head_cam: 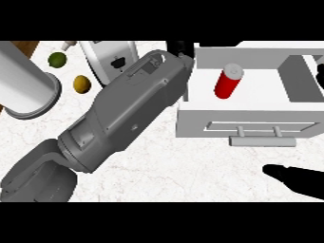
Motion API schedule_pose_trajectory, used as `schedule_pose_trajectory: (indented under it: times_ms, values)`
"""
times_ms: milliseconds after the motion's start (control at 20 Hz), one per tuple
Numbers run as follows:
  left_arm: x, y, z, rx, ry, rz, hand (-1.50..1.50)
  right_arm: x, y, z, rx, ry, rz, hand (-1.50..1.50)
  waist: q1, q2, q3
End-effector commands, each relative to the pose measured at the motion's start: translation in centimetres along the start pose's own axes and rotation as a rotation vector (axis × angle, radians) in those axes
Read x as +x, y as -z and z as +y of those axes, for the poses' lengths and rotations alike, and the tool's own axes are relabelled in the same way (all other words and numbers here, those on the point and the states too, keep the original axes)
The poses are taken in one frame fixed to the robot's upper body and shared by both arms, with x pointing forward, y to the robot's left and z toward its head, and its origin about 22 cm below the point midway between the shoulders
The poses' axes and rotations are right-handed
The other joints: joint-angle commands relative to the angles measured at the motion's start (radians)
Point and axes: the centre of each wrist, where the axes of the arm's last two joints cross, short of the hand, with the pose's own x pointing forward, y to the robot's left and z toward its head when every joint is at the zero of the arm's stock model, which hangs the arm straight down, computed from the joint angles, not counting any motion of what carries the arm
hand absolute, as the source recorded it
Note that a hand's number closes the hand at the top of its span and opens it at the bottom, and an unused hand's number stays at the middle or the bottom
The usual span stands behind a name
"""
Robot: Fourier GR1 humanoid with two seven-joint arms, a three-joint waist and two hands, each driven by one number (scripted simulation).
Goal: Pick up the can, place it into the drawer and close the drawer
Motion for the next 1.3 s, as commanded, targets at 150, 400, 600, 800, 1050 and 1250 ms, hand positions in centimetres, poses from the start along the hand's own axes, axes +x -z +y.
schedule_pose_trajectory:
  times_ms: [150,400,600,800,1050,1250]
  values:
    - [0.0,0.2,1.3,0.026,0.012,0.010,-1.50,-0.3,5.6,4.5,0.060,-0.184,-0.030,-1.50,0.021,-0.006,0.000]
    - [1.3,1.3,3.3,0.027,0.026,0.005,-1.50,-3.8,8.4,8.0,0.150,-0.296,-0.019,-1.50,0.037,-0.004,0.000]
    - [0.5,1.6,5.0,0.054,0.038,0.021,-1.50,-3.9,10.0,10.5,0.220,-0.416,-0.054,-1.50,0.027,-0.003,0.000]
    - [1.5,1.3,5.2,0.063,0.036,0.004,-1.50,-6.7,11.2,12.8,0.224,-0.486,-0.003,-1.50,0.034,-0.004,0.000]
    - [4.4,2.3,8.1,0.053,0.037,0.009,-1.50,-10.1,10.0,15.8,0.227,-0.503,0.039,-1.50,0.035,-0.005,0.001]
    - [2.7,1.5,9.5,0.090,0.056,-0.017,-1.50,-11.8,10.6,17.1,0.217,-0.576,0.062,-1.50,0.041,-0.003,0.001]
